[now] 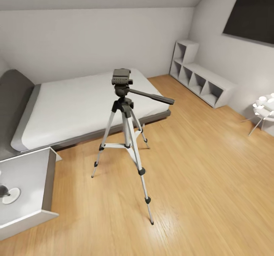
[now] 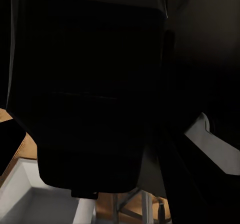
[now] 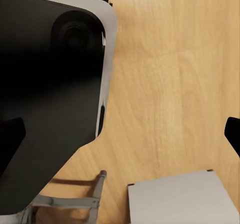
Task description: Attach the digital camera to the camera tripod in the bedroom.
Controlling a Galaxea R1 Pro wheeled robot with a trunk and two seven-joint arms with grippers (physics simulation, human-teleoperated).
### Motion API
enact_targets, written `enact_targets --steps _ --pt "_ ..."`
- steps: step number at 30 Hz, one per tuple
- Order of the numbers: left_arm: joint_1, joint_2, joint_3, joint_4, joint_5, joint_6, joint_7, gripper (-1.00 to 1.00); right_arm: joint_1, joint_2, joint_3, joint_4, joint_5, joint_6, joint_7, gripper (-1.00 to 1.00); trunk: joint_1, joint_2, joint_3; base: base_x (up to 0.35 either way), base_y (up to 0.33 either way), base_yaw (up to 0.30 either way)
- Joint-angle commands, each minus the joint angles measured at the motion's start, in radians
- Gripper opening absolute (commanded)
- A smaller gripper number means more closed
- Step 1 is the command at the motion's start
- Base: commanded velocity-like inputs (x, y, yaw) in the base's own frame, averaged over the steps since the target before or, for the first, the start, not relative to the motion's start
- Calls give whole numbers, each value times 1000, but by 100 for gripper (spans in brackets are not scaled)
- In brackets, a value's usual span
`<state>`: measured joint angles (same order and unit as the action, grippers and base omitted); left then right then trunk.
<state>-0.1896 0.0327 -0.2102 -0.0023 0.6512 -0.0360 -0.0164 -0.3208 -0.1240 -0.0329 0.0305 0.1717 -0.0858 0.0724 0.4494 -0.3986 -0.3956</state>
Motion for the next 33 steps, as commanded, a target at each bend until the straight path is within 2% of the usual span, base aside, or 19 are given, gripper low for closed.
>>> enact_targets --steps 1,6,15,23,33 --pt "-1 0 -8 1 7 -2 -2 -100 -1 0 -4 3 8 -6 1 100 1 -1 -1 100 306 0" --pt "0 0 -8 1 7 -2 -1 -100 -1 -1 -4 3 8 -6 1 100 1 -1 -1 60 173 0" --pt "0 0 -8 1 7 -2 -1 -100 -1 -1 -4 3 8 -8 1 100 1 -1 -1 12 34 -4" --pt "0 0 -8 1 7 -2 -1 -100 -1 1 -4 3 8 1 1 100 1 -1 -1 10 26 -173" --pt "0 -1 -8 1 7 -2 -2 -100 -1 0 -4 3 8 -1 1 100 1 -1 -1 132 225 -92"
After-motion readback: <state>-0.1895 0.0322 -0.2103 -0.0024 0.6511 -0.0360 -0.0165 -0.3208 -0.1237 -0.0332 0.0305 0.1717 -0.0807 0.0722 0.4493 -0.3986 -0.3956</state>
